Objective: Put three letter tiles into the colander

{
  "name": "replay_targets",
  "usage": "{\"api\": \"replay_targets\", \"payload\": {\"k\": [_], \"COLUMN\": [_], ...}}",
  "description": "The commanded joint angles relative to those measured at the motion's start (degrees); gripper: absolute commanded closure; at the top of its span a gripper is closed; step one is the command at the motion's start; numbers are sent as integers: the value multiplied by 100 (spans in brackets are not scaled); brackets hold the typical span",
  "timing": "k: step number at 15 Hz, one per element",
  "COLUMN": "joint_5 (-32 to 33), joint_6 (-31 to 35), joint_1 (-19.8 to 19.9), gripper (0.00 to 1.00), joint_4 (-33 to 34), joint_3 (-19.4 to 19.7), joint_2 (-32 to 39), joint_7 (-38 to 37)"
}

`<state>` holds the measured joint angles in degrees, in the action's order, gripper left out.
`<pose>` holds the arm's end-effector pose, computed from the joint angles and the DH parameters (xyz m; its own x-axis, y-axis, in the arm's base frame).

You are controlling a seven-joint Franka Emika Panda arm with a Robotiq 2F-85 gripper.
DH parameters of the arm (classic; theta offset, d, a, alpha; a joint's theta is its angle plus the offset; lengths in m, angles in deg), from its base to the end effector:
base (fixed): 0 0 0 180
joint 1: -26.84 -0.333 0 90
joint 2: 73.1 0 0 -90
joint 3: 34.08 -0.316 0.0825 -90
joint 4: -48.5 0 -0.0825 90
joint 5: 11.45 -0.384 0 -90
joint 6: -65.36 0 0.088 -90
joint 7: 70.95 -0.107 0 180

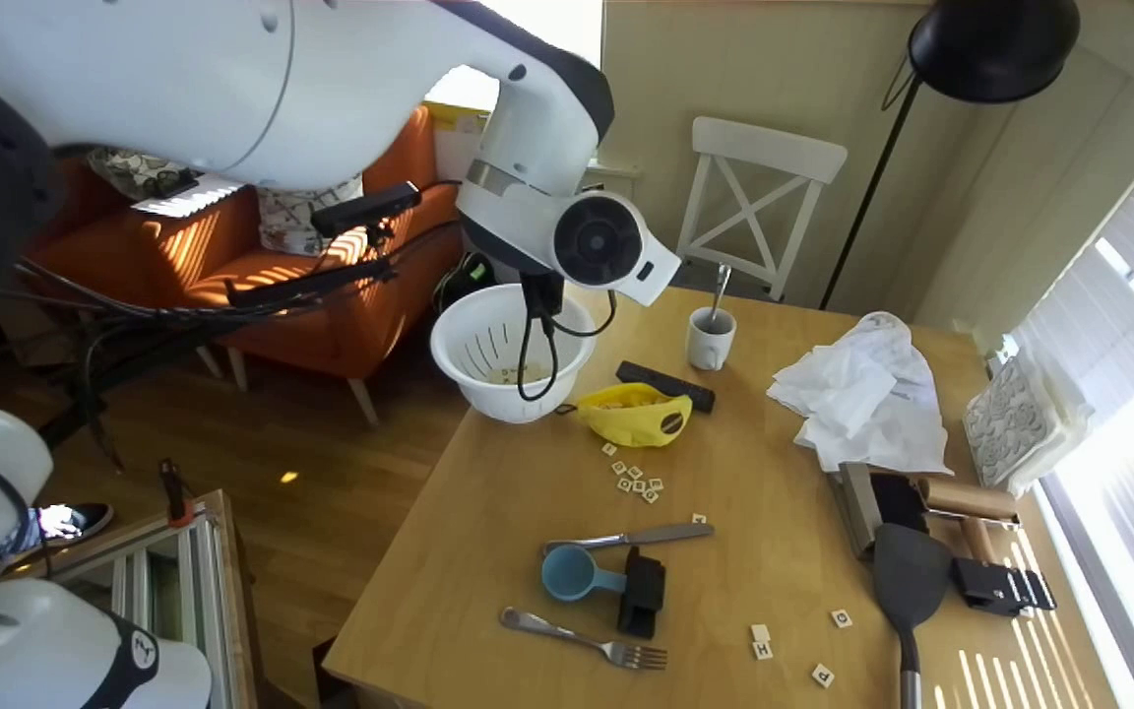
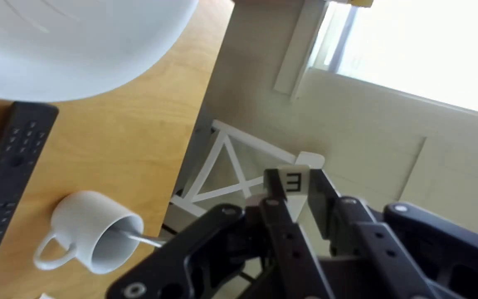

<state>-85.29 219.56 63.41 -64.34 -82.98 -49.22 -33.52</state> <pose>0.6251 0.0698 0.3469 0.8545 -0.4736 0.2135 -0.0892 -0.5385 -0.8379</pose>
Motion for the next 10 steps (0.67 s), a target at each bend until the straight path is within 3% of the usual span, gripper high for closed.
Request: {"api": "replay_targets", "payload": {"k": [1, 2, 4, 9, 10], "joint_5": [-1092, -739, -479, 556, 402], "joint_6": [-1398, -1513, -2299, -3934, -4638], "joint_1": [-66, 540, 587, 702, 0], "gripper": [95, 54, 47, 10, 4], "joint_4": [-259, -421, -591, -676, -587], "joint_3": [503, -97, 131, 477, 1326], "joint_2": [124, 463, 636, 1022, 737], "joint_7": [1352, 1385, 1462, 916, 849]}}
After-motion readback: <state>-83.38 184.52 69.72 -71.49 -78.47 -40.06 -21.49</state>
